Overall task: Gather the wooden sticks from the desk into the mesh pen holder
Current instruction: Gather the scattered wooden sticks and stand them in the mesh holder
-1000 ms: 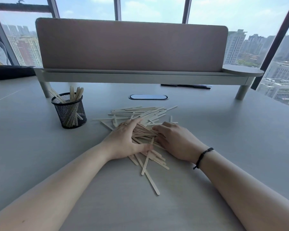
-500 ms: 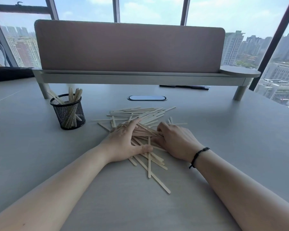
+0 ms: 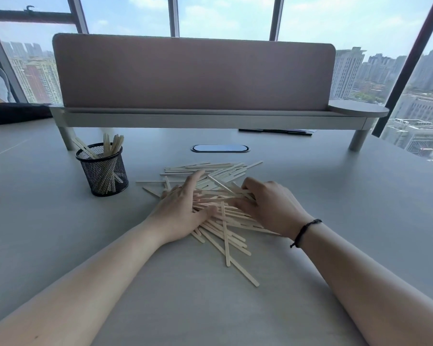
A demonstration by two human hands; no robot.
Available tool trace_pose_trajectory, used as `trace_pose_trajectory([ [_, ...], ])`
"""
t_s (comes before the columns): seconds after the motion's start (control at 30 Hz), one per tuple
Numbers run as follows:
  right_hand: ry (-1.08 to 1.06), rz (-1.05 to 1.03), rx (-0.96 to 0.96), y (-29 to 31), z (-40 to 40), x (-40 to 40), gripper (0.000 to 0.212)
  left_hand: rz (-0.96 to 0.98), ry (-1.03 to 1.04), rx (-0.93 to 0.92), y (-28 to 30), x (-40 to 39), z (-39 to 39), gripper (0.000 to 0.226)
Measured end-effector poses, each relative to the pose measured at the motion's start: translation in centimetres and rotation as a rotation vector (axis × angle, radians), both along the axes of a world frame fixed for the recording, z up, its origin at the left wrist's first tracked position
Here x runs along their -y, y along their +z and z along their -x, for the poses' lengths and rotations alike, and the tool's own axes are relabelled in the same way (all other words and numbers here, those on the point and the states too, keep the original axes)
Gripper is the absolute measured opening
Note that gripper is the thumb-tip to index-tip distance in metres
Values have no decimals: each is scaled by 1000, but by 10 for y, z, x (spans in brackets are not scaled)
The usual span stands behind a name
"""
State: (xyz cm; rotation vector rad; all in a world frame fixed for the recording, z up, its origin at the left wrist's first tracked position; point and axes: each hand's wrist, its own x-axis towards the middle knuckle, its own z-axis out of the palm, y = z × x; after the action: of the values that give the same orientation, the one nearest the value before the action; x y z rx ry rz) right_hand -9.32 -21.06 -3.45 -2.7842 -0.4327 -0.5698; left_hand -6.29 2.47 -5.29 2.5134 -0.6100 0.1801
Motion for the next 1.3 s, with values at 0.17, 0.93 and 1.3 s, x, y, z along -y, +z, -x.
trace_pose_trajectory([
  [0.17,-3,-137,-46,1,-1,4,36,-9,16,54,-3,0,-3,67],
  [0.93,40,-500,75,16,0,0,42,-303,-221,-76,14,40,15,106],
  [1.3,-14,-590,119,18,1,-7,46,-298,-219,22,15,62,9,58],
])
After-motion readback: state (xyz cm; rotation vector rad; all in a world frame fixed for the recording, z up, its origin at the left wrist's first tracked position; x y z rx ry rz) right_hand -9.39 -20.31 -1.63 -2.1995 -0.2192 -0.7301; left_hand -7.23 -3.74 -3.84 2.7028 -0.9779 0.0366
